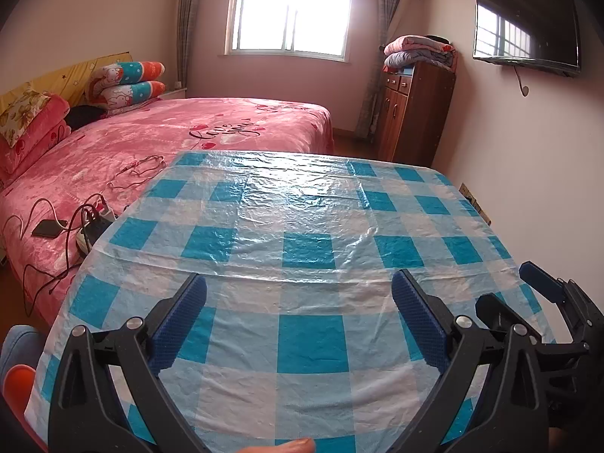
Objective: Collect trash
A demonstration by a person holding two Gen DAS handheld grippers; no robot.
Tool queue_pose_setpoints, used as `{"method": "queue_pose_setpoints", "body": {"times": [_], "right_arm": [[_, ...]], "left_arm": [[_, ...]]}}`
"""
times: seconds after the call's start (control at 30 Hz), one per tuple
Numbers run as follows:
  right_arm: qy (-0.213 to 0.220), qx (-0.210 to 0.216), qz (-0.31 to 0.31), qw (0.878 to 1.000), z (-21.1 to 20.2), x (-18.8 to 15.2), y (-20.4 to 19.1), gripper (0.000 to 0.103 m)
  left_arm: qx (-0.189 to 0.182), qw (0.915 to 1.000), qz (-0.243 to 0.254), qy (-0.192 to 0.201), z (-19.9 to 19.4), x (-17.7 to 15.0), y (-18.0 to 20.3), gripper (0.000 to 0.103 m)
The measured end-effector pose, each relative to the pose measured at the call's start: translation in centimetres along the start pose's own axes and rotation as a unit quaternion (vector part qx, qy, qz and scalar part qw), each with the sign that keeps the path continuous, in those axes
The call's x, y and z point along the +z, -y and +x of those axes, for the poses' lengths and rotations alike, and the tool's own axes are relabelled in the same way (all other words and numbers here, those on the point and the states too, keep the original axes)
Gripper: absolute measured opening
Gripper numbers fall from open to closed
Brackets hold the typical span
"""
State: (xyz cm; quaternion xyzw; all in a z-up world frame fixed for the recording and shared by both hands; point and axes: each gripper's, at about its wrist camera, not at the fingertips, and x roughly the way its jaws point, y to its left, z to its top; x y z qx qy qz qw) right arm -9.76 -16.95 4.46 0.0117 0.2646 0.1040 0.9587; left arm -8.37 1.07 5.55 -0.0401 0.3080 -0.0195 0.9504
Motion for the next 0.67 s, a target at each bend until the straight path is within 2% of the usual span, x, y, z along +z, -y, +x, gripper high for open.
{"method": "queue_pose_setpoints", "body": {"times": [0.3, 0.57, 0.67], "right_arm": [[-0.018, 0.005, 0.007, 1.0, 0.9, -0.3, 0.1, 0.094], [-0.079, 0.006, 0.044, 0.996, 3.5, -0.7, 1.3, 0.094], [-0.13, 0.0, 0.063, 0.99, 5.4, -1.0, 1.8, 0.094]], "left_arm": [[-0.001, 1.0, -0.004, -0.002, 1.1, -0.3, -0.2, 0.099], [0.021, 0.9961, -0.01, -0.085, 6.3, -0.9, -0.8, 0.099], [0.029, 0.9915, -0.017, -0.126, 8.6, -1.2, -1.2, 0.099]]}}
